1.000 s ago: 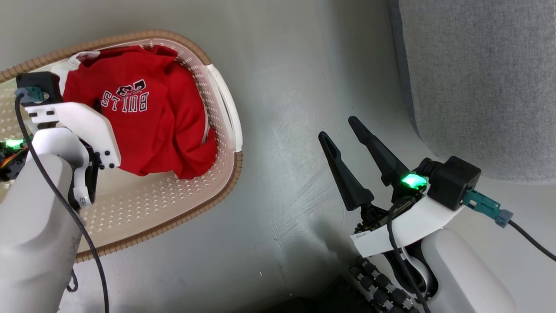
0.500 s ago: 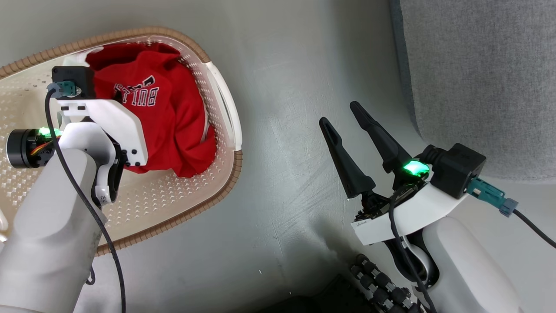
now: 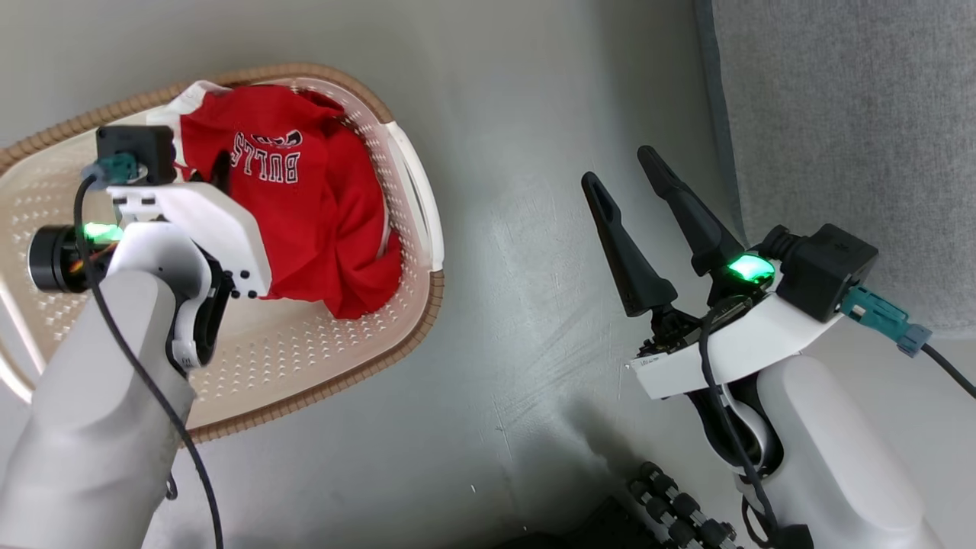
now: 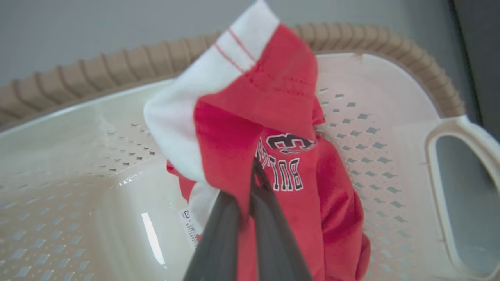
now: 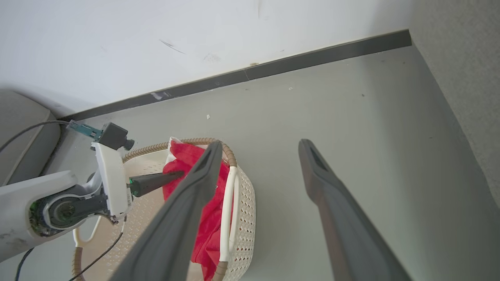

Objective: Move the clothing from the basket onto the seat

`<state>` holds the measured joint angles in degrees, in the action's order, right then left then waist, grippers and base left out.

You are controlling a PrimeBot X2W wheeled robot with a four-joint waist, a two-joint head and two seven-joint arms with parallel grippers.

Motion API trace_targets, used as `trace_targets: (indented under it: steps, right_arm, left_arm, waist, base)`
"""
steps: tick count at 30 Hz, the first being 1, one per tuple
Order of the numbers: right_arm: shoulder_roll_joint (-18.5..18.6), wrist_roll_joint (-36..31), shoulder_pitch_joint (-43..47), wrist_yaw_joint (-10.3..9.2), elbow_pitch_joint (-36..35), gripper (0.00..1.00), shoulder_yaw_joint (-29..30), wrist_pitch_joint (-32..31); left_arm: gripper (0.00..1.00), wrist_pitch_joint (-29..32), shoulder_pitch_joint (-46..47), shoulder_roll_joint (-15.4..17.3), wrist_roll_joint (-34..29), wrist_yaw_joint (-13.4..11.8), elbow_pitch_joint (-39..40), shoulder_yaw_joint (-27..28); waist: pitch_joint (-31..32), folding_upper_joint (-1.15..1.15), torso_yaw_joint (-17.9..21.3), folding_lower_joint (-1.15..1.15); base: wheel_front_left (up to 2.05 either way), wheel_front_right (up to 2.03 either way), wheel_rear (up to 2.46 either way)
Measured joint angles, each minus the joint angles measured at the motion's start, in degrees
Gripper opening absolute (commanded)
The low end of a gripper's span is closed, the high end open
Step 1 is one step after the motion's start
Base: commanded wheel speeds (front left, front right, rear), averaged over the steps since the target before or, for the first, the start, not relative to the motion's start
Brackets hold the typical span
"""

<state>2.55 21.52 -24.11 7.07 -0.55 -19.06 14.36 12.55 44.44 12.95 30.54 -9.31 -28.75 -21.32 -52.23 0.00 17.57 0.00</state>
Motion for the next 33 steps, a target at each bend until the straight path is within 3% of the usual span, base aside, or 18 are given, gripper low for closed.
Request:
trace_targets:
  steps: [17, 33]
  right_arm:
    - [0.23, -8.27, -4.42, 0.0, 3.79, 1.0, -1.86, 0.02]
    - [3.69, -10.96, -5.79, 0.0, 8.58, 1.0, -10.82, 0.1]
  left_arm:
    - [0.0, -10.44, -11.04, 1.24, 3.24, 4.83, 10.04, 2.54]
    - [0.0, -12.04, -17.77, 0.96, 3.25, 8.72, 23.69, -2.04]
  waist:
    - [6.83, 0.0, -3.95, 0.0]
    - [16.7, 0.0, -8.38, 0.0]
  base:
    - [0.0, 0.0, 0.0]
    - [0.0, 0.0, 0.0]
